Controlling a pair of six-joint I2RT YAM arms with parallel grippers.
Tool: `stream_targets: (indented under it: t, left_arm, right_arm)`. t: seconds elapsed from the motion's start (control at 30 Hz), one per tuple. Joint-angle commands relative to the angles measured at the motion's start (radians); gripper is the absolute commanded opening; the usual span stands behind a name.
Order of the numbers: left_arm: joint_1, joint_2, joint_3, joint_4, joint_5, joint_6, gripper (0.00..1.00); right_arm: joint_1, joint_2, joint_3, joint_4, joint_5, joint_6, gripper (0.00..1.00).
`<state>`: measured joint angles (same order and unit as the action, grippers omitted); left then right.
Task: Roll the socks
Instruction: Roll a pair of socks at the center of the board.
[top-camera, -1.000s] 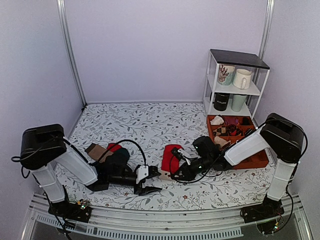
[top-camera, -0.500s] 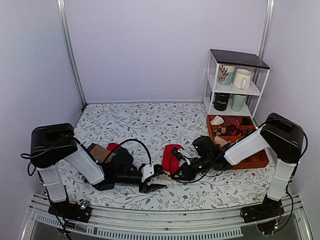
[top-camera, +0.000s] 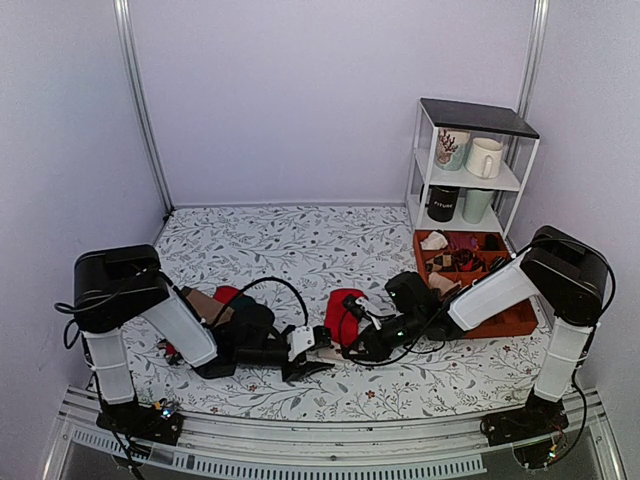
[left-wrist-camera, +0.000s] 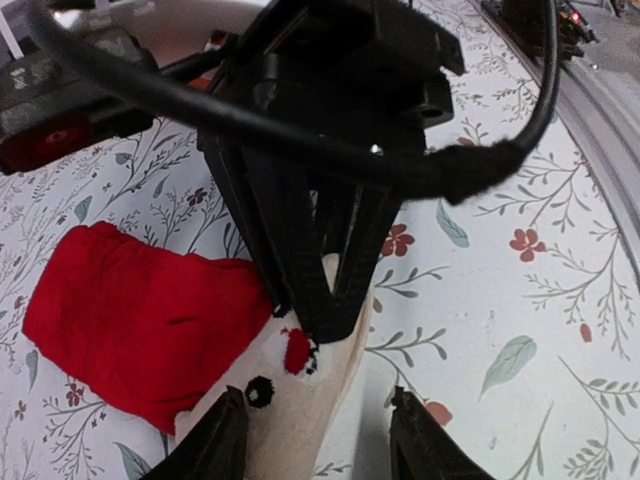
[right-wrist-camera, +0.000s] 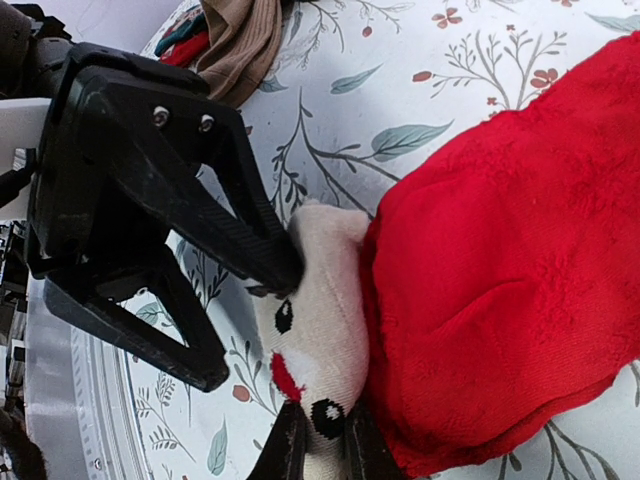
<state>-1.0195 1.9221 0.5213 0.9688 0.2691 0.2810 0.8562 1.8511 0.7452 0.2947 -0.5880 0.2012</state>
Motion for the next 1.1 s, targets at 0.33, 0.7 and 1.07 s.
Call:
stream_targets:
  t: [0.33,0.7,1.07]
  left_arm:
    - [0.023,-0.073,-0.095,0.131,-0.004,-0.020,0.61]
    - [0.039,-0.012,-0.004,0.027,0.044,0.015,0.60]
    - [0.038,0.052,0.027,-0.038,0.088,-0.020,0.51]
  right_arm:
    - [0.000,0.052,-0.050,-0.207,0.022,-0.011,0.11]
    - [-0.003,0.055,-0.043,-0.213,0.014,-0.011,0.11]
    - [-0.009,0.054,-0.045,-0.217,0.008,-0.014,0.11]
